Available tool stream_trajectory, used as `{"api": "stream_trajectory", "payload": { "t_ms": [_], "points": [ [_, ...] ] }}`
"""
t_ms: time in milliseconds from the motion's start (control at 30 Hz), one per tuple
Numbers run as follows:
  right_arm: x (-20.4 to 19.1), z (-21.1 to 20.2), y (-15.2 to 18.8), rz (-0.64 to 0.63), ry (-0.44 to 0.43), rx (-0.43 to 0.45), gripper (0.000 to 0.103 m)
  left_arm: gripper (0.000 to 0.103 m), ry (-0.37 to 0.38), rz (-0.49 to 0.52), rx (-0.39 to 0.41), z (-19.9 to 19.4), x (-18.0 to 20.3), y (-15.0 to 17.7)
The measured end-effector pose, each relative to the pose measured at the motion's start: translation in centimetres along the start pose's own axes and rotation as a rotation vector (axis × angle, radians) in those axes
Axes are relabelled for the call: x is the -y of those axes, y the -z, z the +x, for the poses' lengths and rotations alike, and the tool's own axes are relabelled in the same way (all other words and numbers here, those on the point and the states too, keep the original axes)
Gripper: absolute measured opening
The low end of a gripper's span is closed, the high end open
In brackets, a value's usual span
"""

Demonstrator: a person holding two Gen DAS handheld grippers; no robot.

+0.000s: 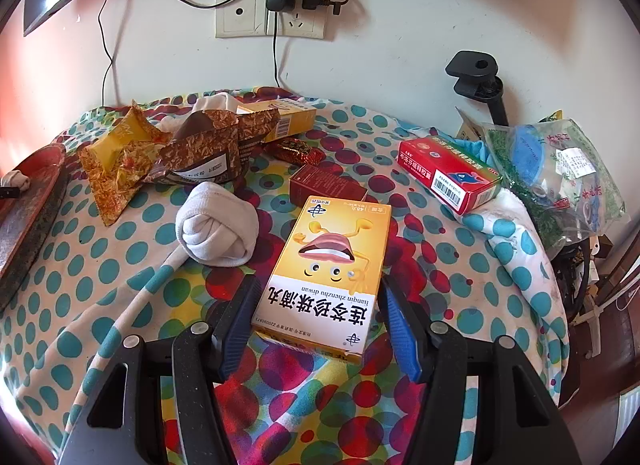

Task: Organize objects
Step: 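Carry the sock to the red tray and open the left gripper, then carry the yellow medicine box to the red tray and release it with the right gripper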

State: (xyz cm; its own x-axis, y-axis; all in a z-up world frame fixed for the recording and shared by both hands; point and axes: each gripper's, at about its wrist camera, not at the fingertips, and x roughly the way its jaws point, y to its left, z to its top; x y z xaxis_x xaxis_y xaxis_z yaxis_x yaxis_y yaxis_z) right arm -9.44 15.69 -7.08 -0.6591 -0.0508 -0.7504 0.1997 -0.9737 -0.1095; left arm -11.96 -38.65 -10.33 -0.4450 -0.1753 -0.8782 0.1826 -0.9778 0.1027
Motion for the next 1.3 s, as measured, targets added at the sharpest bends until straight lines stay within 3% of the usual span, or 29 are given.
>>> {"api": "stream_trajectory", "payload": {
  "t_ms": [67, 233, 400, 533, 733, 833, 1000, 1167, 1300],
  "points": [
    [-0.1, 0.0, 0.1, 0.001, -0.003, 0.0, 0.057, 0.042, -0.028, -0.024, -0.002, -0.3, -0.1, 0.3],
    [-0.2, -0.2, 0.2, -0.001, -0.008, 0.001, 0.057, 0.05, 0.001, -0.083, 0.019, -2.2, -0.2, 1.6],
    [-0.6, -0.6, 0.3, -0.009, -0.014, 0.012, 0.057, 0.057, -0.026, -0.066, 0.081, -5.2, 1.5, 3.5],
    [-0.9, -1.5, 0.3, -0.016, -0.021, 0.031, 0.057, 0.059, 0.05, -0.102, 0.077, -6.1, 2.8, 5.0],
    [-1.7, -4.3, -0.4, -0.029, -0.046, 0.092, 0.057, 0.059, 0.0, -0.145, 0.061, -6.0, 3.1, 6.4],
    [-2.9, -5.9, -1.1, -0.048, -0.087, 0.126, 0.057, 0.059, -0.005, -0.187, 0.111, -7.6, 3.3, 7.2],
    [-7.3, -7.0, -2.6, -0.116, -0.198, 0.146, 0.057, 0.059, 0.015, -0.111, 0.153, -9.5, 6.0, 8.5],
    [-13.7, -6.8, -4.0, -0.212, -0.346, 0.136, 0.057, 0.059, 0.131, -0.041, 0.182, -10.7, 7.7, 10.2],
    [-19.8, -6.6, -5.0, -0.307, -0.452, 0.136, 0.057, 0.059, 0.102, -0.034, 0.2, -11.5, 7.0, 11.1]
  ]
}}
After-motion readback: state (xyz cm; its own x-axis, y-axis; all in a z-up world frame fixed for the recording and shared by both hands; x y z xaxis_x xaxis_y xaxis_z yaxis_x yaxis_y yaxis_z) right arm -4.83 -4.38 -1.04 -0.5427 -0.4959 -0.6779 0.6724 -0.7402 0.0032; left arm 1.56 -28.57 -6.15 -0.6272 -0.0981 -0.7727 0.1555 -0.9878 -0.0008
